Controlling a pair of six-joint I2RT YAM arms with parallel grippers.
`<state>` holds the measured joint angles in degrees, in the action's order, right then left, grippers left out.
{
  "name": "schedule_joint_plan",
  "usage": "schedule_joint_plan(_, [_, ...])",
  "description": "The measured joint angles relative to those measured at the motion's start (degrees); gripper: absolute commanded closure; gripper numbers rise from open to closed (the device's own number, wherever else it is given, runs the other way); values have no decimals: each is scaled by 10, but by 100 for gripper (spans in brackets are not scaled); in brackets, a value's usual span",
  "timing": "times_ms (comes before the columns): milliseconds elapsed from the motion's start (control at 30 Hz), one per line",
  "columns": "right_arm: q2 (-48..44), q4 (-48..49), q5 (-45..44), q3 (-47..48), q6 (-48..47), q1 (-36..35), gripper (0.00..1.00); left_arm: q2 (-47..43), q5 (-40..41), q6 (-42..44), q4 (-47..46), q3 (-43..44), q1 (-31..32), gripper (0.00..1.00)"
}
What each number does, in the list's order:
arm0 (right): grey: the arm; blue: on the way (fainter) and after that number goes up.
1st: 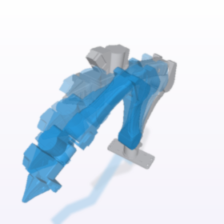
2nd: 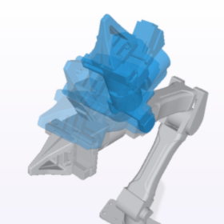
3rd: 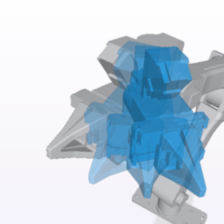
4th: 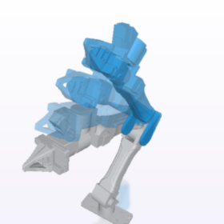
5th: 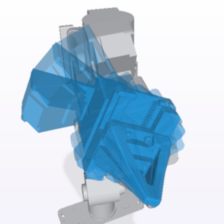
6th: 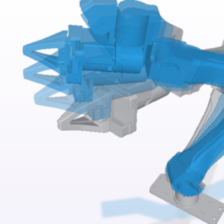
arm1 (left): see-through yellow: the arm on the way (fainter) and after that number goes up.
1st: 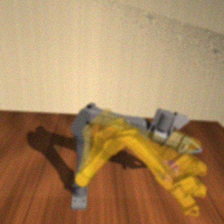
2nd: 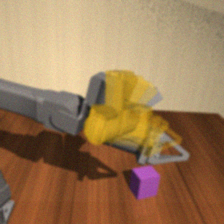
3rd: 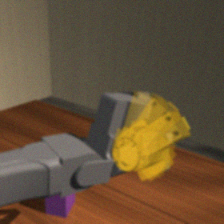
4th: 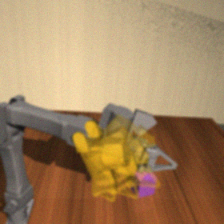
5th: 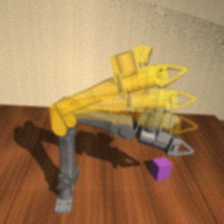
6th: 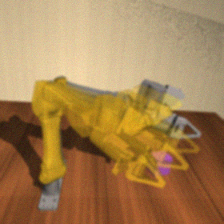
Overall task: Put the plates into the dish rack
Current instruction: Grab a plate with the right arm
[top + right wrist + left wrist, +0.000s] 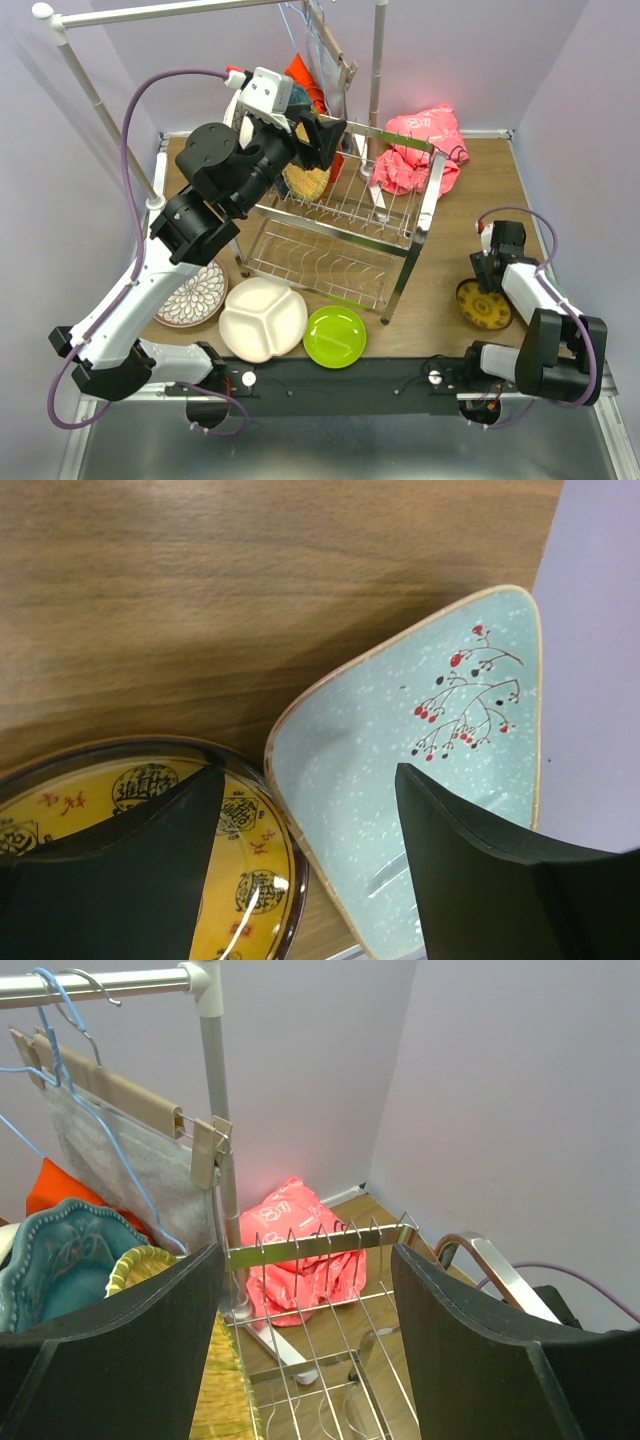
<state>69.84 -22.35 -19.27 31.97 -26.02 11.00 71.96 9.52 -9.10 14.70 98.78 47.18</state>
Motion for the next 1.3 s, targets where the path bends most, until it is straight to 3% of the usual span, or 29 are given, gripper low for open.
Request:
schedule_joint_plan(433, [6, 60, -25, -18, -20, 0, 23, 0, -2, -2, 0, 0, -3, 23])
schedule_joint_plan(767, [-25, 43, -5, -16, -17, 0, 22, 12, -8, -2, 0, 2, -6, 23])
schedule_joint_plan(867, [-25, 21, 23, 4, -11, 0, 19, 16, -11, -2, 1, 2, -7, 23])
schedule_joint_plan(967, [-26, -6, 71, 37, -9, 0, 9, 16, -12, -2, 2, 2, -7, 23])
schedule_joint_plan(1000, [-26, -13, 89, 46, -10, 0, 1, 16, -12, -2, 4, 3, -7, 23])
schedule_joint_plan(1200, [-17, -63, 228, 94, -45, 0, 0, 13, -12, -2, 8, 7, -7, 23])
schedule_joint_plan(1300, [42, -95, 285, 125, -76, 0, 2, 7, -12, -5, 8, 7, -7, 23])
